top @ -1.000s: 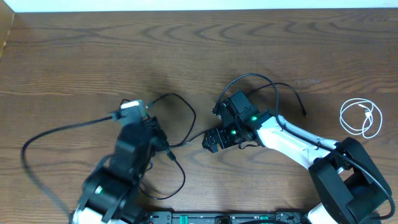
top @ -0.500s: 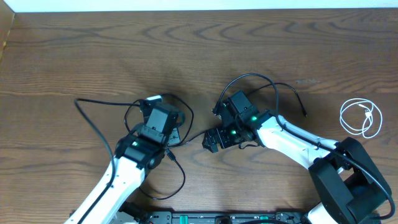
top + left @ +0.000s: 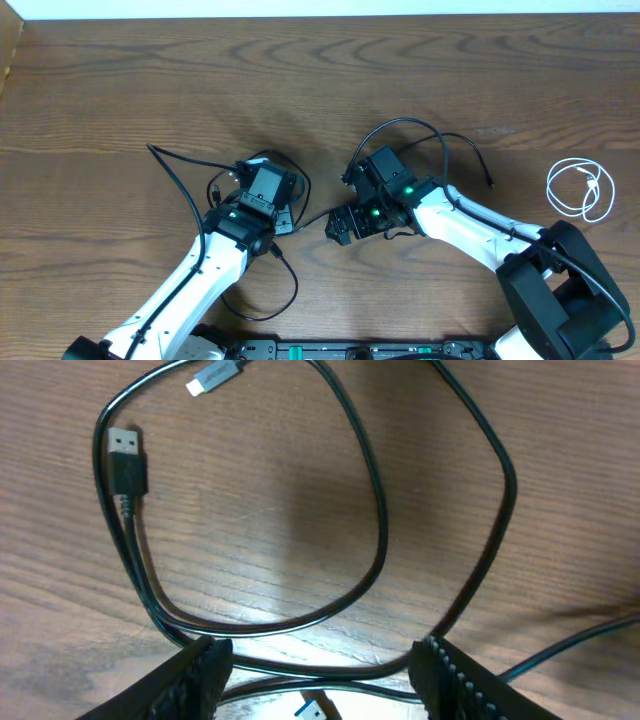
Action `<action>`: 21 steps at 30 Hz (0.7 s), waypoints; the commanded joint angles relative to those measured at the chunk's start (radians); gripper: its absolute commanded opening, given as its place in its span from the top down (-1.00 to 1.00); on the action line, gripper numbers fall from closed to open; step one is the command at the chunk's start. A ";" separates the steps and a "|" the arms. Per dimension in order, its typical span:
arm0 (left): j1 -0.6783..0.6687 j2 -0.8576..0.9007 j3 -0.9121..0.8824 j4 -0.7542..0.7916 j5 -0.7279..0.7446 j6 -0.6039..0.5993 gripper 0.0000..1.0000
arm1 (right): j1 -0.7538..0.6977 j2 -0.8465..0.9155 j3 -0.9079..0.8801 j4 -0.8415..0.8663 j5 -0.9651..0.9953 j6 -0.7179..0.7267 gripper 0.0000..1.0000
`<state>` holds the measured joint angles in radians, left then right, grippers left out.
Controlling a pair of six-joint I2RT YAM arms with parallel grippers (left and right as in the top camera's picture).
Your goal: Untangle cables
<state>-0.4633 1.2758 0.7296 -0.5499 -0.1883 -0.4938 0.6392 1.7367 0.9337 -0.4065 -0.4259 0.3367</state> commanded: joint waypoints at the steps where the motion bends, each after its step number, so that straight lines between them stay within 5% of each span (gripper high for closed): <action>1: -0.003 0.003 0.001 0.005 0.122 0.061 -0.26 | 0.004 0.011 -0.008 -0.002 0.002 0.011 -0.99; 7: -0.003 0.008 0.000 0.014 0.314 0.090 -0.22 | 0.004 0.011 -0.008 -0.002 0.009 0.011 -0.99; 21: -0.003 0.232 -0.002 0.055 0.336 0.070 0.20 | 0.003 0.011 -0.008 -0.031 0.080 0.063 -0.99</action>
<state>-0.4660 1.4734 0.7296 -0.5026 0.1318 -0.4244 0.6392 1.7367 0.9337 -0.4297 -0.3813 0.3756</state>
